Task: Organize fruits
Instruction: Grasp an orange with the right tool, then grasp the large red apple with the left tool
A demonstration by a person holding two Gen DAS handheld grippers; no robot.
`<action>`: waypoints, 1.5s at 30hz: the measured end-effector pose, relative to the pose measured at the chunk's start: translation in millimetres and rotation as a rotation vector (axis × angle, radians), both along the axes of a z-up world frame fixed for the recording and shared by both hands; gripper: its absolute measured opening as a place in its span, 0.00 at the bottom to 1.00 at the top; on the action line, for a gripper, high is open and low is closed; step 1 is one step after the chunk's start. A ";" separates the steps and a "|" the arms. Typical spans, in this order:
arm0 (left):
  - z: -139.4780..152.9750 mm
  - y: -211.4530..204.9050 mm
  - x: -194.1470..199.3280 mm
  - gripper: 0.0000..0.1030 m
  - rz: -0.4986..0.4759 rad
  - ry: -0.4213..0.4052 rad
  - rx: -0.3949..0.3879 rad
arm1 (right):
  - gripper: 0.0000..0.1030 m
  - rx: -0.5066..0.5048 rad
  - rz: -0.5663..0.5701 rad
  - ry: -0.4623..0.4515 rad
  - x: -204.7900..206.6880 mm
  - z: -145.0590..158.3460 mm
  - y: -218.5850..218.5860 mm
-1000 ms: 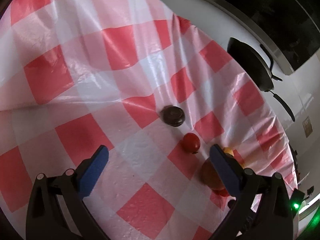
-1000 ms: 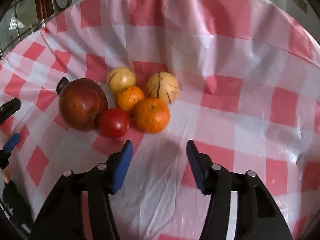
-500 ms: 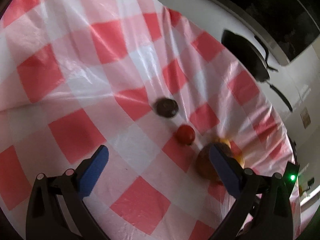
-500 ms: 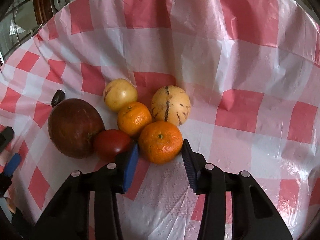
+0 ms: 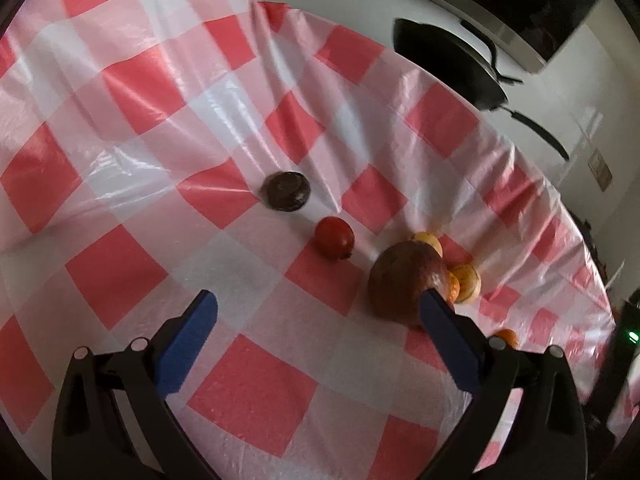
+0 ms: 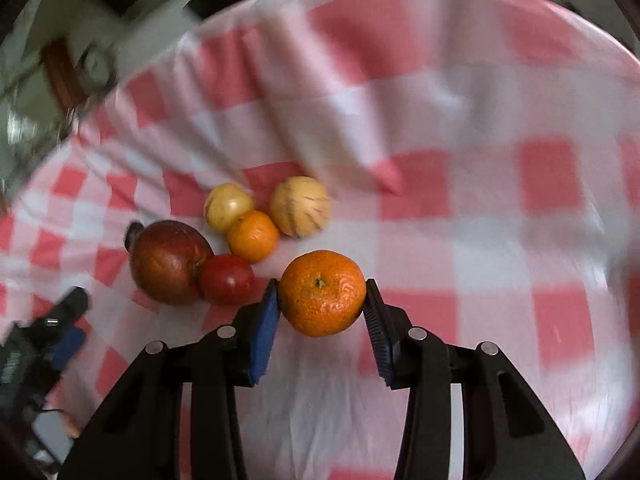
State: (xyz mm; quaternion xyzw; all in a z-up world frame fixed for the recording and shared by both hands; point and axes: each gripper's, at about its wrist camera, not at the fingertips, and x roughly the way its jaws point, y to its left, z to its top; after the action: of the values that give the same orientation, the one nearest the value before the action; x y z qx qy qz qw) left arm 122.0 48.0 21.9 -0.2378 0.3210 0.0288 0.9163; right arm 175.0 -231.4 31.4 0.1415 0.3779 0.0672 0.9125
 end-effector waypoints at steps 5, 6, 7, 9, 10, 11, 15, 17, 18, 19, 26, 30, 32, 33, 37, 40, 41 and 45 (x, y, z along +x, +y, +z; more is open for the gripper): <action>1.9 -22.6 5.4 0.98 -0.053 -0.002 0.094 | 0.40 0.114 -0.067 -0.018 -27.5 -8.2 -20.6; 2.9 -27.7 7.6 0.98 -0.060 -0.007 0.113 | 0.40 0.123 -0.068 -0.028 -28.1 -8.3 -21.9; 3.9 -32.3 10.5 0.98 -0.068 -0.006 0.133 | 0.40 0.128 -0.069 -0.038 -26.4 -7.6 -18.3; 3.7 -45.2 20.8 0.98 -0.119 0.023 0.179 | 0.41 0.154 -0.065 -0.038 -20.9 -8.3 -18.9; 2.5 -51.8 25.4 0.98 -0.153 0.041 0.201 | 0.41 0.162 -0.065 -0.031 -20.3 -9.4 -19.5; 1.6 -57.5 29.6 0.98 -0.179 0.057 0.228 | 0.41 0.168 -0.065 -0.029 -21.6 -9.3 -23.0; -0.1 -77.7 45.9 0.98 -0.241 0.107 0.390 | 0.41 0.171 -0.066 -0.021 -18.6 -10.8 -19.1; -2.9 -82.8 54.4 0.98 -0.250 0.133 0.448 | 0.41 0.171 -0.068 -0.019 -17.9 -11.2 -18.8; -5.1 -84.8 59.9 0.96 -0.263 0.148 0.460 | 0.41 0.172 -0.069 -0.019 -17.4 -11.4 -18.8; -7.9 -86.7 65.8 0.94 -0.278 0.167 0.467 | 0.41 0.173 -0.072 -0.018 -17.3 -11.6 -19.2; -11.4 -97.3 89.2 0.92 -0.309 0.181 0.524 | 0.41 0.171 -0.075 -0.012 -16.7 -12.0 -18.2; -12.2 -95.6 105.8 0.92 -0.334 0.179 0.492 | 0.41 0.167 -0.076 -0.008 -16.5 -12.3 -16.8; -11.9 -96.6 111.6 0.92 -0.345 0.168 0.495 | 0.41 0.165 -0.076 -0.006 -16.4 -12.3 -16.0; -11.7 -97.0 113.5 0.91 -0.353 0.164 0.497 | 0.41 0.164 -0.075 -0.005 -16.4 -12.4 -15.4; -16.7 -102.2 119.9 0.68 -0.417 0.191 0.471 | 0.41 0.162 -0.077 -0.004 -15.7 -12.2 -15.0; -17.1 -100.4 119.9 0.68 -0.412 0.189 0.446 | 0.41 0.164 -0.075 -0.005 -15.7 -12.3 -14.9; -17.4 -98.7 119.4 0.68 -0.412 0.188 0.435 | 0.41 0.165 -0.076 -0.005 -15.8 -12.6 -15.1; -19.2 -90.9 112.6 0.67 -0.413 0.180 0.405 | 0.41 0.171 -0.070 -0.004 -15.2 -13.7 -15.3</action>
State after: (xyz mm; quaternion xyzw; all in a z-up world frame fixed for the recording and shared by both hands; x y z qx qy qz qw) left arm 234.6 -42.9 2.7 0.0234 0.4304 -0.0738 0.8993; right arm 159.8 -246.7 17.7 0.2317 0.3636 0.0675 0.8997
